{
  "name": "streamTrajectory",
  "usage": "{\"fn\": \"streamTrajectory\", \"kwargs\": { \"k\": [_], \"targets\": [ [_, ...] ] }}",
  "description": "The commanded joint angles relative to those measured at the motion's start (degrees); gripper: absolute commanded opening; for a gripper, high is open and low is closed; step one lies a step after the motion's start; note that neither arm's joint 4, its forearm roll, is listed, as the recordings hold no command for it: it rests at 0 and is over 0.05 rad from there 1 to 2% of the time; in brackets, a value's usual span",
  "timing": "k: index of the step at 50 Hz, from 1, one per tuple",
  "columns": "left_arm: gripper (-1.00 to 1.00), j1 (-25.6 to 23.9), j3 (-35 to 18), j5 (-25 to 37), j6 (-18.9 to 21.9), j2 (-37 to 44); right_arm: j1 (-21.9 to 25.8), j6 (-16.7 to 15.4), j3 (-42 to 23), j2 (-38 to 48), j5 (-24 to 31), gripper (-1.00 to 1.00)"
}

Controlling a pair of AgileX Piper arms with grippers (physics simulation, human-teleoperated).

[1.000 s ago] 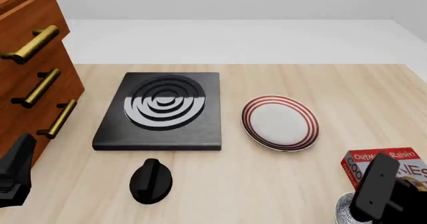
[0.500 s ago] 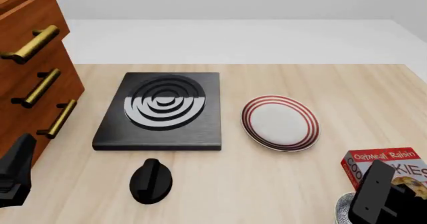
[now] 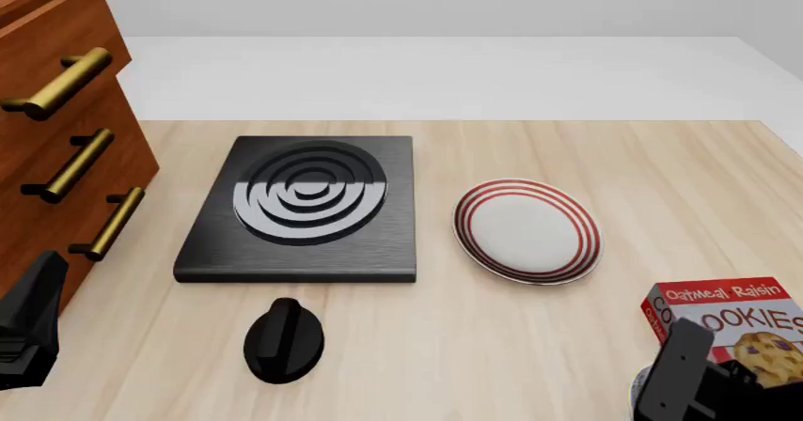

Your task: Pick the akita bowl on the ramekin and place it on the plate.

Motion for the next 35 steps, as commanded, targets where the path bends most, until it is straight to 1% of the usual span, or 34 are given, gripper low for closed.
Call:
{"fn": "streamTrajectory", "kwargs": {
  "k": [1,3,5,6,7,8,10,11,12,18,20,21,22,29,35],
  "targets": [
    [1.00,0.0,0.0,0.0,0.0,0.0,-0.7,-0.7,1.1,-0.2,-0.4,1.00],
    [1.00,0.0,0.0,0.0,0.0,0.0,-0.1,-0.2,0.7,-0.5,0.2,1.00],
    [1.00,0.0,0.0,0.0,0.0,0.0,-1.5,-1.7,0.4,-1.7,1.0,1.00],
    [1.00,0.0,0.0,0.0,0.0,0.0,-1.4,-1.1,0.0,-1.7,1.1,1.00],
    [1.00,0.0,0.0,0.0,0.0,0.0,-2.0,-2.3,-0.3,-2.5,1.8,-1.00],
    [1.00,0.0,0.0,0.0,0.0,0.0,-2.2,-2.3,-0.4,-2.7,1.9,-1.00],
    [1.00,0.0,0.0,0.0,0.0,0.0,-3.9,-5.2,-0.8,-4.5,2.9,-1.00],
    [1.00,0.0,0.0,0.0,0.0,0.0,-3.3,-4.1,-1.1,-3.9,3.0,-1.00],
    [1.00,0.0,0.0,0.0,0.0,0.0,-5.1,-5.6,-1.5,-4.9,3.8,-1.00],
    [1.00,0.0,0.0,0.0,0.0,0.0,-3.9,-4.8,-2.2,-5.5,5.0,-1.00],
    [1.00,0.0,0.0,0.0,0.0,0.0,-4.2,-5.1,-3.0,-6.7,7.1,-1.00],
    [1.00,0.0,0.0,0.0,0.0,0.0,-4.2,-5.1,-3.0,-6.8,7.1,-1.00],
    [1.00,0.0,0.0,0.0,0.0,0.0,-4.2,-4.8,-3.8,-7.7,9.1,-1.00],
    [1.00,0.0,0.0,0.0,0.0,0.0,-6.2,-7.3,-8.2,-10.9,16.3,-1.00],
    [1.00,0.0,0.0,0.0,0.0,0.0,-6.6,-8.1,-10.7,-13.3,21.0,-1.00]
  ]
}}
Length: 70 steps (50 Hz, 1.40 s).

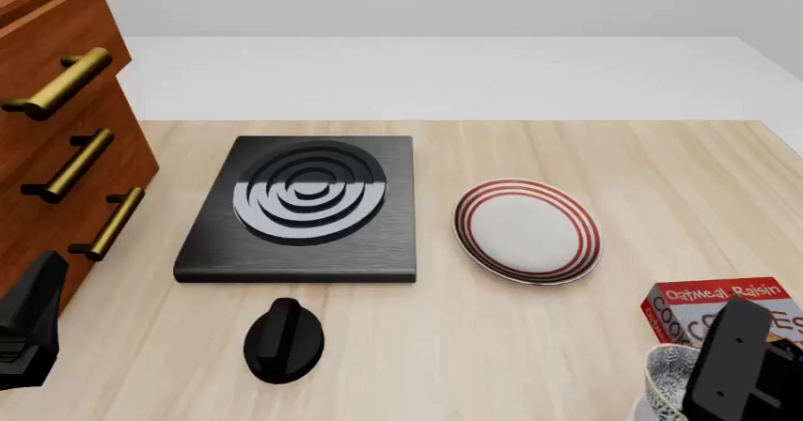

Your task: Pick the akita bowl on the ramekin and place it on the plate.

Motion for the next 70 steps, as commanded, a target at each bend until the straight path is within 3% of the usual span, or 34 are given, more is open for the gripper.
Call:
{"fn": "streamTrajectory", "kwargs": {
  "k": [1,9,20,35,36,40,44,52,70],
  "targets": [
    [1.00,0.0,0.0,0.0,0.0,0.0,-1.3,-1.8,-4.7,-4.6,8.8,-1.00],
    [1.00,0.0,0.0,0.0,0.0,0.0,-2.6,-4.5,-8.5,-5.7,12.6,-1.00],
    [1.00,0.0,0.0,0.0,0.0,0.0,-4.9,-8.0,-14.0,-3.7,12.8,-1.00],
    [1.00,0.0,0.0,0.0,0.0,0.0,-2.6,-7.8,-20.5,0.3,12.7,-1.00],
    [1.00,0.0,0.0,0.0,0.0,0.0,-2.0,-6.2,-22.7,2.0,11.6,-1.00],
    [1.00,0.0,0.0,0.0,0.0,0.0,-2.2,-6.1,-23.4,3.9,9.7,-1.00],
    [1.00,0.0,0.0,0.0,0.0,0.0,-2.7,-6.8,-22.6,5.1,8.5,-1.00],
    [1.00,0.0,0.0,0.0,0.0,0.0,-5.6,-9.1,-27.3,9.7,7.1,-1.00],
    [1.00,0.0,0.0,0.0,0.0,0.0,-8.6,-10.6,-32.8,18.0,3.9,-1.00]
  ]
}}
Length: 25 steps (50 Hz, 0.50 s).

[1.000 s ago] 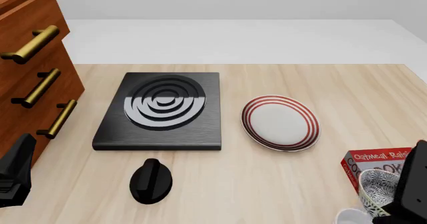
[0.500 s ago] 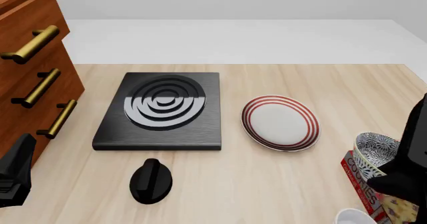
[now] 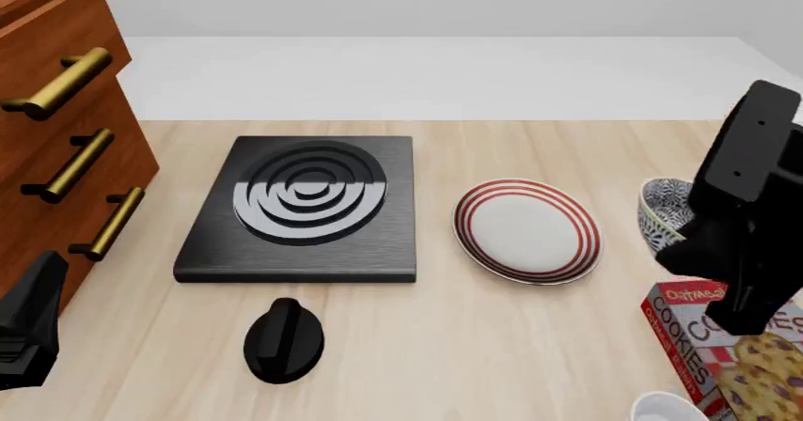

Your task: Pick the akita bowl on the ramekin and place it on the plate.

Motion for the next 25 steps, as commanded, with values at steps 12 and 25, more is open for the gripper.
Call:
{"fn": "streamTrajectory", "kwargs": {
  "k": [12,25],
  "targets": [
    [1.00,0.0,0.0,0.0,0.0,0.0,-0.4,2.1,-9.0,11.9,-4.8,-1.00],
    [1.00,0.0,0.0,0.0,0.0,0.0,-0.7,3.2,-15.0,18.8,-7.1,-1.00]
  ]
}}
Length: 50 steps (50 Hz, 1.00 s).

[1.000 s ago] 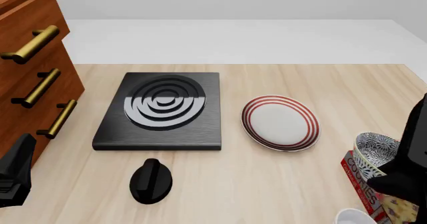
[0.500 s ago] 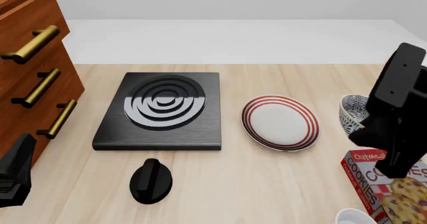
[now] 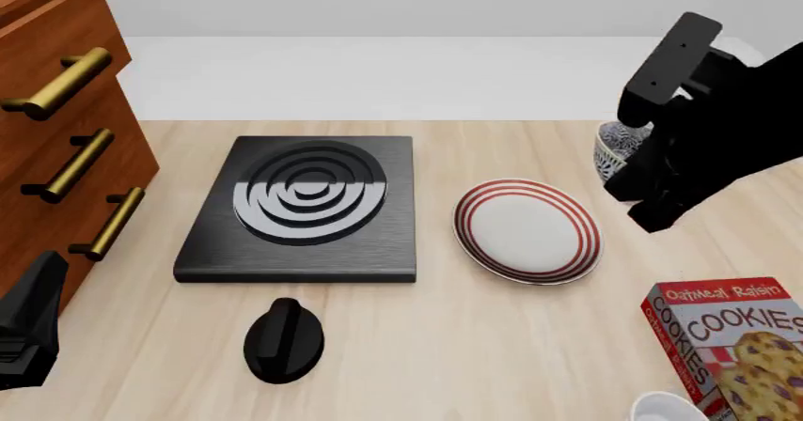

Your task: Pick the akita bowl on the ramekin and place it on the plate.

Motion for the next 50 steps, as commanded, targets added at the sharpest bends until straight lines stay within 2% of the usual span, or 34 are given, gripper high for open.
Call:
{"fn": "streamTrajectory", "kwargs": {
  "k": [1,7,15,32,50],
  "targets": [
    [1.00,0.0,0.0,0.0,0.0,0.0,-0.1,1.2,-4.7,5.8,-2.1,-1.00],
    [1.00,0.0,0.0,0.0,0.0,0.0,0.1,2.0,-6.4,8.3,-2.4,-1.00],
    [1.00,0.0,0.0,0.0,0.0,0.0,-0.9,0.3,-9.0,11.5,-3.2,-1.00],
    [1.00,0.0,0.0,0.0,0.0,0.0,-0.9,0.4,-12.0,17.1,-6.6,-1.00],
    [1.00,0.0,0.0,0.0,0.0,0.0,-1.7,-1.9,-14.5,23.0,-9.1,-1.00]
  ]
}}
